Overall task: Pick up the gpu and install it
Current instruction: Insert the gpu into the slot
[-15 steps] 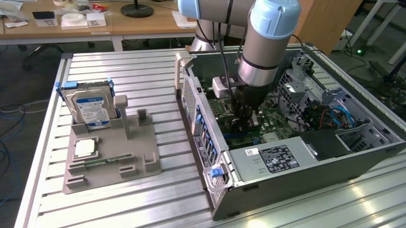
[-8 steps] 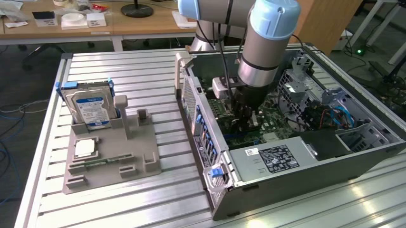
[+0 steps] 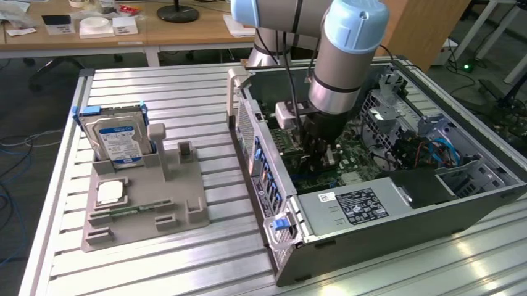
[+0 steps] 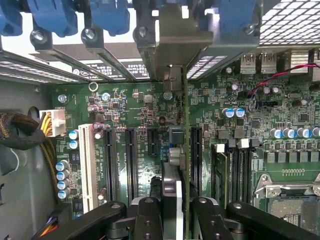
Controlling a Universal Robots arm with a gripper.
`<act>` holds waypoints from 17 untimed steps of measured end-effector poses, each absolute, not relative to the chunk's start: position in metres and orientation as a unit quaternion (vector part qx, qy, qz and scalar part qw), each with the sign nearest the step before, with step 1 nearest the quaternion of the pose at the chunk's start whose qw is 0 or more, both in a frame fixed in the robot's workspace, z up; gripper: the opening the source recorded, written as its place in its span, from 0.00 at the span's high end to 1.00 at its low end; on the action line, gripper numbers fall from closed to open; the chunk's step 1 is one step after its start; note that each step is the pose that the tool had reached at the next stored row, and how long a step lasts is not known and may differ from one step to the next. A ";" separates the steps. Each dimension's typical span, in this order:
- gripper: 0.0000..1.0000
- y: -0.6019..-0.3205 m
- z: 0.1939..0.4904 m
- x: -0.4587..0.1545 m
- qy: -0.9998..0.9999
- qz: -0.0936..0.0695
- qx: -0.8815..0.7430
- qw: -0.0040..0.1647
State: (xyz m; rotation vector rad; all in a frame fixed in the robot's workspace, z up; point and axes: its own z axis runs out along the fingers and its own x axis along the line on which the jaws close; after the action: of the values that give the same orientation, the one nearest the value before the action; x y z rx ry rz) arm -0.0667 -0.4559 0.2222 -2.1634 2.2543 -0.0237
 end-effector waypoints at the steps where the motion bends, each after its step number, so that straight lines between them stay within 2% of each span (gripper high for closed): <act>1: 0.72 -0.456 0.222 -0.067 0.721 -0.008 -0.692 0.009; 17: 0.72 -0.456 0.215 -0.067 0.722 -0.007 -0.692 0.009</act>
State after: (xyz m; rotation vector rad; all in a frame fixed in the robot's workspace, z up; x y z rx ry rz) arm -0.0667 -0.4559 0.2146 -2.1633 2.2545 -0.0233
